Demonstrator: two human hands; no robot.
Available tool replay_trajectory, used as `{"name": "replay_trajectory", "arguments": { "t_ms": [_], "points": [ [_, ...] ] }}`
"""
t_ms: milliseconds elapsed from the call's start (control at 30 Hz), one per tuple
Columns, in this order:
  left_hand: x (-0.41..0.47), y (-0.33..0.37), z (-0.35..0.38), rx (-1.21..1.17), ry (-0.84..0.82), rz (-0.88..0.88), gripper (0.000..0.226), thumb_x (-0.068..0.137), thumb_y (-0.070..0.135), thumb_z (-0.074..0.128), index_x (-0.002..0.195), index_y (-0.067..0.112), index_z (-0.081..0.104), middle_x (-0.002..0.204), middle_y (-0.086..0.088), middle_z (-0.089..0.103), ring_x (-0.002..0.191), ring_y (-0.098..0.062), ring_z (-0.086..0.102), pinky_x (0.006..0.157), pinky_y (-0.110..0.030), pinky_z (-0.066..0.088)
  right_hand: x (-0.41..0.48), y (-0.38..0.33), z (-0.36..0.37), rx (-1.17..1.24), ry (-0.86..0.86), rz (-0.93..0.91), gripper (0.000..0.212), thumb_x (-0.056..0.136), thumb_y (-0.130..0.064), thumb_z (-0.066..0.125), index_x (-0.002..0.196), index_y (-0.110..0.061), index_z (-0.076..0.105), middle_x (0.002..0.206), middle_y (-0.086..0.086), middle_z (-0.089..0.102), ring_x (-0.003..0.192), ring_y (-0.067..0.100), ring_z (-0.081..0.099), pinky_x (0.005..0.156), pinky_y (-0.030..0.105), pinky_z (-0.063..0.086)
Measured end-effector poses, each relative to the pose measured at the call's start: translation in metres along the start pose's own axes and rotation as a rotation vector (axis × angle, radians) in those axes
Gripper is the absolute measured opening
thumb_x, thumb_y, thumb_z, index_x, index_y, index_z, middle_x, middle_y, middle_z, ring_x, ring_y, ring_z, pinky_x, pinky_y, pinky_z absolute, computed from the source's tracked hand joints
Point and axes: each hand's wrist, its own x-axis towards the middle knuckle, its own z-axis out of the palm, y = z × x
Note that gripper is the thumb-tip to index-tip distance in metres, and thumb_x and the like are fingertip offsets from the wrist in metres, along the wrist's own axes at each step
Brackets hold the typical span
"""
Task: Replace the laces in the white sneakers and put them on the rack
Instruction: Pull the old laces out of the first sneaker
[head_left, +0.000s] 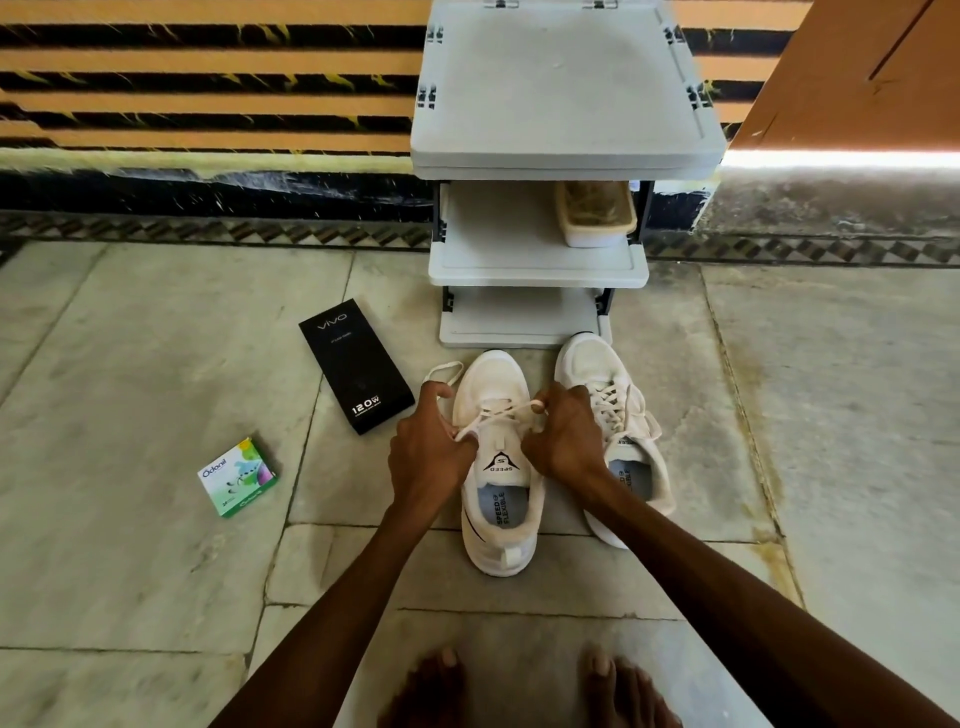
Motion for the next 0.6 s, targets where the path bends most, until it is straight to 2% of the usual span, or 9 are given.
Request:
{"name": "replay_trajectory", "arguments": {
  "t_ms": [100, 200, 267, 367, 600],
  "points": [
    [0.001, 0.001, 0.002, 0.018, -0.011, 0.018, 0.058, 0.078, 0.028, 0.079, 0.126, 0.026, 0.045, 0.101, -0.007, 0.068, 0.091, -0.025, 0.066, 0.074, -0.037, 0.057, 0.003, -0.005, -0.008, -0.114, -0.116, -0.104, 0.051, 0.074, -0.02, 0.078, 0.117, -0.016, 0.05, 0.12, 0.007, 0.043, 0.098, 0.027, 0.057, 0.07, 0.031, 0.043],
    [0.001, 0.001, 0.004, 0.024, -0.013, 0.025, 0.056, 0.079, 0.029, 0.078, 0.125, 0.028, 0.046, 0.099, -0.005, 0.068, 0.091, -0.023, 0.067, 0.072, -0.034, 0.055, 0.005, -0.009, -0.01, -0.3, -0.194, -0.24, 0.052, 0.072, -0.036, 0.082, 0.116, -0.022, 0.057, 0.126, 0.005, 0.043, 0.109, 0.025, 0.052, 0.08, 0.035, 0.049],
    [0.0, 0.001, 0.006, 0.022, 0.002, 0.019, 0.055, 0.079, 0.032, 0.078, 0.125, 0.029, 0.047, 0.1, -0.003, 0.069, 0.092, -0.022, 0.066, 0.072, -0.034, 0.055, 0.003, -0.013, -0.008, -0.368, -0.118, -0.344, 0.045, 0.078, -0.041, 0.075, 0.117, -0.023, 0.061, 0.13, 0.005, 0.045, 0.115, 0.026, 0.049, 0.087, 0.039, 0.049],
    [0.001, 0.002, 0.008, -0.005, 0.005, -0.006, 0.055, 0.08, 0.033, 0.078, 0.126, 0.029, 0.048, 0.099, -0.004, 0.069, 0.092, -0.022, 0.066, 0.077, -0.036, 0.056, 0.002, -0.019, -0.003, -0.456, 0.005, -0.461, 0.033, 0.09, -0.038, 0.063, 0.118, -0.02, 0.066, 0.132, 0.007, 0.05, 0.119, 0.027, 0.047, 0.093, 0.041, 0.047],
    [0.002, 0.001, 0.008, -0.03, -0.006, -0.014, 0.052, 0.082, 0.034, 0.076, 0.126, 0.028, 0.048, 0.096, -0.003, 0.069, 0.091, -0.021, 0.066, 0.079, -0.035, 0.054, 0.014, -0.019, 0.015, -0.735, 0.004, -0.559, 0.027, 0.092, -0.033, 0.058, 0.112, -0.017, 0.069, 0.124, 0.009, 0.057, 0.117, 0.029, 0.049, 0.093, 0.042, 0.042]
  ]
}}
